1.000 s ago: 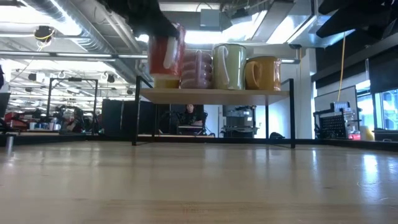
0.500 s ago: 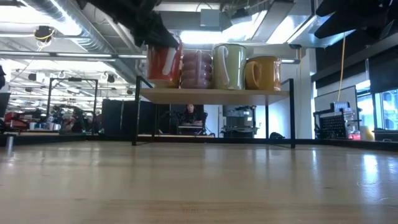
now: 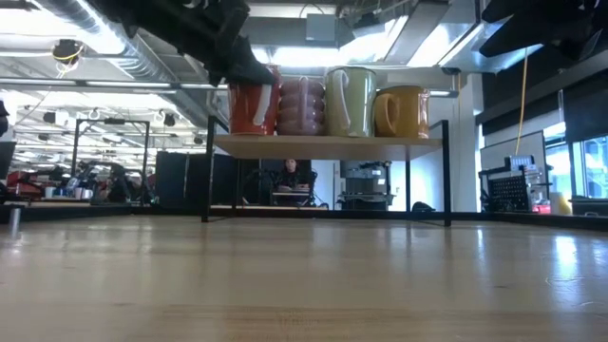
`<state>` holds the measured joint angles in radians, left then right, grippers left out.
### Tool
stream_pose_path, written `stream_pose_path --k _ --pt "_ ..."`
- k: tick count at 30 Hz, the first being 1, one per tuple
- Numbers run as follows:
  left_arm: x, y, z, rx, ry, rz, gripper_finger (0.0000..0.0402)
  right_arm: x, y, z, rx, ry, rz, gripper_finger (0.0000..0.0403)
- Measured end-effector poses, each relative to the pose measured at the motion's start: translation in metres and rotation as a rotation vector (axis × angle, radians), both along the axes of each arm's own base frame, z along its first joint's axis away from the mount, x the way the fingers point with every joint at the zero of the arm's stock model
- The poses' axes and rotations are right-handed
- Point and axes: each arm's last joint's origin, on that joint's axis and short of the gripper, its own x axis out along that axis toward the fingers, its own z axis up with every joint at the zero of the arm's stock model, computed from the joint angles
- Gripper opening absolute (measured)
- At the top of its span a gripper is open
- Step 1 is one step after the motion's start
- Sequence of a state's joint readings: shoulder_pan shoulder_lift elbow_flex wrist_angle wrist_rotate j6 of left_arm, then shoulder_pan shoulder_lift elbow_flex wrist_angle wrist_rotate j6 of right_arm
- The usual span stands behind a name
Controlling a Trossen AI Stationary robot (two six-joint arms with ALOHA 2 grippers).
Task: Place coffee mugs
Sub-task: Put the red mug on the shelf
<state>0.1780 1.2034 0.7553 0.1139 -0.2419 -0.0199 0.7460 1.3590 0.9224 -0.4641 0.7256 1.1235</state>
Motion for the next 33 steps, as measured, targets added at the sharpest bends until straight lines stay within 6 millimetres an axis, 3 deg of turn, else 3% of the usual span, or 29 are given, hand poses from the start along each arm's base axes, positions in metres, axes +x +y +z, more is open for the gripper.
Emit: stream_pose_path --k 18,33 --pt "-0.0023 0.0083 -0.0022 0.024 0.003 0.034 0.0023 0.0001 0.0004 -0.0001 0.008 0.003 0.005 0.016" --pt "-0.0024 0.0084 -0.0028 0.025 0.008 0.037 0.0107 0.0004 0.0006 0.0002 0.011 0.0 0.005 0.016"
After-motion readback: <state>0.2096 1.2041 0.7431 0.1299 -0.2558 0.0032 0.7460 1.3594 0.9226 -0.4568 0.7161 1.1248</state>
